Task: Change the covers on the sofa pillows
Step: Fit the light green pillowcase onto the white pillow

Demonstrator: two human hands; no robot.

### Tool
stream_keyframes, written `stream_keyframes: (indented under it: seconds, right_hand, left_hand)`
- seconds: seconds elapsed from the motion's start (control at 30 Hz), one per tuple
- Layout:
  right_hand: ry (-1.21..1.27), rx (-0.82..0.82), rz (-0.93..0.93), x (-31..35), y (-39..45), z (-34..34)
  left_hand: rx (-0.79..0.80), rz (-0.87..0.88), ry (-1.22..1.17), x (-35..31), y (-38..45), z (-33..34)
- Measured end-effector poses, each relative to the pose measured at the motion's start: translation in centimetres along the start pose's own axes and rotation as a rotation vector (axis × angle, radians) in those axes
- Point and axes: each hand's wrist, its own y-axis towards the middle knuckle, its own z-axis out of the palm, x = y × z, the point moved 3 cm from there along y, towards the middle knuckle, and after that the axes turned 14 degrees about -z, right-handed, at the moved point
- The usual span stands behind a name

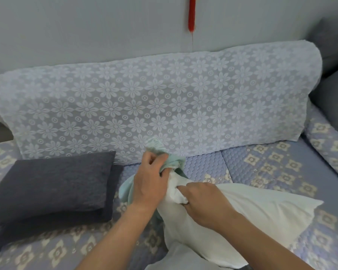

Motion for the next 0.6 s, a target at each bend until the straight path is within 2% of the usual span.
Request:
stream_keyframes:
  seconds: [0.07,0.13,0.2,0.27,0.33,0.43,0.5,0.6]
  right_hand:
    - [-0.009,-0.017,-0.008,0.1,-0.1,0.4]
    - [0.04,-0.043,0.069,-0.4,-0.3,0.4]
    - [0.112,-0.135,0.187,-1.6,-0.6,0.2]
    - [0.159,-0.184,0.299,-2.8,-0.8,0.1]
    - [0.204,-0.224,0.309,-2.7,-0.5,-0.3]
    - [0.254,-0.213,0.209,-1.1,0.4,-0.5]
    - [0.232,-0.21,0.23,-1.0,0.6,-0.3]
    - [0.229,-0.334,0.396,-2.5,0.5,-0.6]
  left_hand:
    - [-0.043,0.21,0.118,0.0,-0.3,0.1]
    - [-0.116,0.346,0.139,0.6,-0.6,-0.4]
    - [-0.208,0.42,0.11,1.1,-1.6,-1.1]
    - [-0.231,0.433,0.077,1.1,-3.0,-0.9]
    - [-0.175,0.344,0.046,0.6,-4.0,0.2]
    - [-0.111,0.017,-0.064,-0.1,-2.9,1.2]
    - [-0.093,-0.155,-0.158,0.1,-1.7,1.1]
    - [-0.09,-0.108,-0.24,-0.7,-2.5,0.7]
